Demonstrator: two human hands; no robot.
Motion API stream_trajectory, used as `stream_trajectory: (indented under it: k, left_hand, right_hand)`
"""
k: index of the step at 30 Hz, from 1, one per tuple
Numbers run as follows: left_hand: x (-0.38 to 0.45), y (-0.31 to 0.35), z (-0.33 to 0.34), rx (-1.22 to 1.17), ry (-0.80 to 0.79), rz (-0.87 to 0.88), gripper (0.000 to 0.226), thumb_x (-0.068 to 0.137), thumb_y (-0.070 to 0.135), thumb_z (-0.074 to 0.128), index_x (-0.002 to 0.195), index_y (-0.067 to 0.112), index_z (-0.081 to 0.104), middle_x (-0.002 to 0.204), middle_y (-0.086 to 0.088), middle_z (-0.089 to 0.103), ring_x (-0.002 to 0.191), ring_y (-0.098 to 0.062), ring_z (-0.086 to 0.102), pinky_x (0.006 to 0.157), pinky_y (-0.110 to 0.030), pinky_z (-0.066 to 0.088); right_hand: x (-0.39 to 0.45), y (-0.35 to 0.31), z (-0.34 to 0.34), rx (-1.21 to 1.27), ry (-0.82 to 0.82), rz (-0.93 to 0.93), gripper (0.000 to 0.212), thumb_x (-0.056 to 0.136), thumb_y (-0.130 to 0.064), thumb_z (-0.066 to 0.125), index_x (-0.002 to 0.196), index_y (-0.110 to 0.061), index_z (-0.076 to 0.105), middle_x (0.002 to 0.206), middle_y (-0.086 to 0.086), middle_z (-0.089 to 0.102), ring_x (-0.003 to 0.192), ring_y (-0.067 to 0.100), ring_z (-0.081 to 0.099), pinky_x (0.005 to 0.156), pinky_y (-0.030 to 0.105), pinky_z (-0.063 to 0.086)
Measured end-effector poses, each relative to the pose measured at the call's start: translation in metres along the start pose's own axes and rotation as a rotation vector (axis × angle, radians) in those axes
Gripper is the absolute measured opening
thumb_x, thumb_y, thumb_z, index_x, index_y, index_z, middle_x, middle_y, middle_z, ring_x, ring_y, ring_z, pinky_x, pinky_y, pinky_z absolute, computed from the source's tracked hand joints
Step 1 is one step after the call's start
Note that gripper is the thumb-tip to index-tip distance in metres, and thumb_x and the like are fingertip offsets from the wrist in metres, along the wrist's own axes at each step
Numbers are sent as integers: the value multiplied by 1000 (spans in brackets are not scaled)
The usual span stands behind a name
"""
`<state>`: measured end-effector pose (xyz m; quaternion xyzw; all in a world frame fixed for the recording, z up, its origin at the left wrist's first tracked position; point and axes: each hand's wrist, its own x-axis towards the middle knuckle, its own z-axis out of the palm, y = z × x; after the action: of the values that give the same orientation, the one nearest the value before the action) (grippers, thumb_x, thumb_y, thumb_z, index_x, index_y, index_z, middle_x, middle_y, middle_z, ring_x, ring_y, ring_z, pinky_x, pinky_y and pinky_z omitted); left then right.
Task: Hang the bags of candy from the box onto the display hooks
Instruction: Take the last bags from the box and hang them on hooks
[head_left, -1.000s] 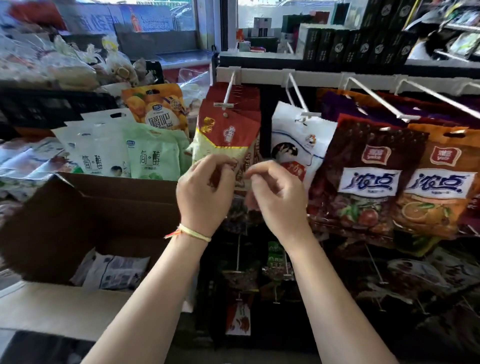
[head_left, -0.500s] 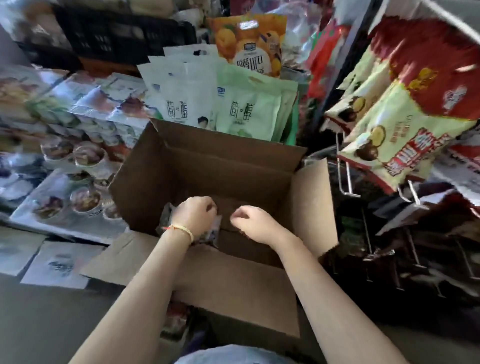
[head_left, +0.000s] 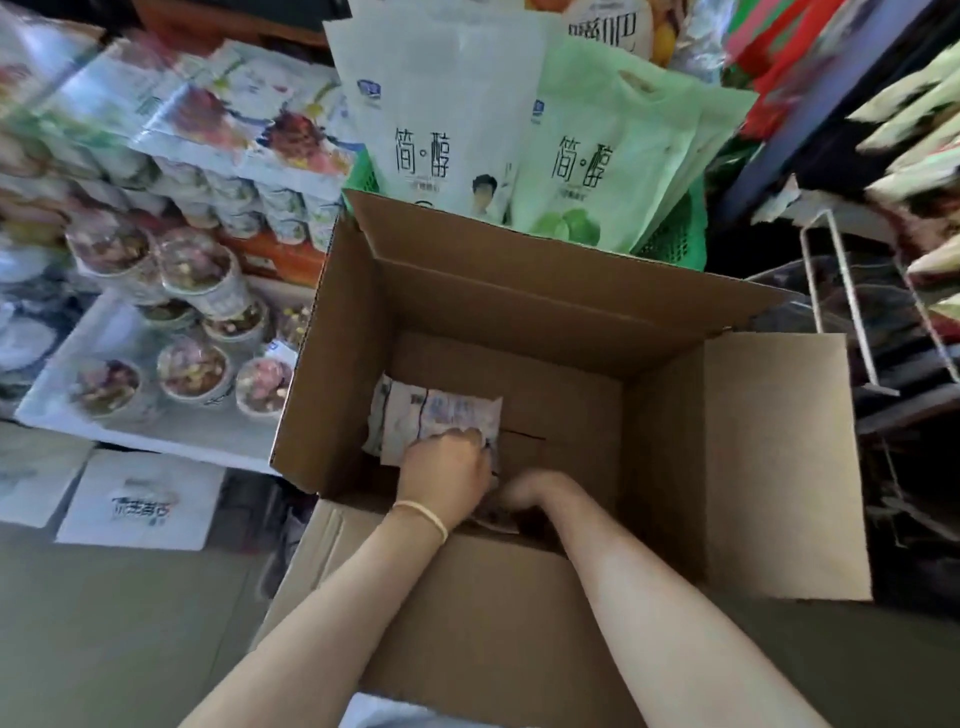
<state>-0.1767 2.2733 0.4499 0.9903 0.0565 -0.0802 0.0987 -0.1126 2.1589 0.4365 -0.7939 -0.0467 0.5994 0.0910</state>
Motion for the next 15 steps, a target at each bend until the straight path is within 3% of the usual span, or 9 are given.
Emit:
stream_trajectory:
  k: [3,5,7,9,10,13,15]
  left_hand:
    - [10,-8,6,-96,-49,-76,26,98,31,48,101,13,67,102,-9,71,94,-31,68,70,-33,48]
    - [15,-8,6,-112,-102,-76,27,100,31,46,102,13,66,105,-9,70,96,-31,66,68,-32,43]
    - [18,-5,7,-131,-120,-61,26,100,30,46,103,13,66,105,-10,69,96,-31,66,66,-30,39]
    - [20,-5,7,-140,-142,-63,27,100,30,46,105,13,66,107,-11,68,96,-32,65,68,-31,41]
    - [20,-4,8,-144,-150,-66,27,100,30,46,106,12,66,108,-11,67,97,-32,65,69,-31,42]
    - [20,-6,7,-172,-163,-72,29,100,30,46,108,11,67,110,-11,65,101,-32,63,78,-35,49]
    - [21,-7,4,-213,-163,-74,29,99,31,47,108,12,68,110,-10,64,102,-30,61,82,-36,51]
  right_hand:
    - [11,-3,9,49,-55,45,54,105,-46,44,141,-6,50,141,9,53,112,20,51,91,29,37]
    - [15,-2,5,205,-6,74,45,108,-32,42,143,-4,47,143,11,50,124,27,52,96,33,40]
    - [15,1,1,287,7,46,32,109,-22,38,124,-2,58,133,14,53,129,33,52,92,35,44]
    - [21,6,2,494,-20,75,25,107,-19,41,93,-9,59,106,10,60,100,29,62,77,34,45]
    - [21,6,4,643,-42,95,22,105,-15,45,88,-11,58,97,9,60,86,22,60,73,32,47]
    - [30,4,4,1080,31,49,17,100,6,46,93,-4,57,91,10,60,78,17,60,63,27,56]
    - [29,-3,0,1274,120,-15,26,96,15,45,111,-1,60,103,13,63,79,17,60,52,24,58]
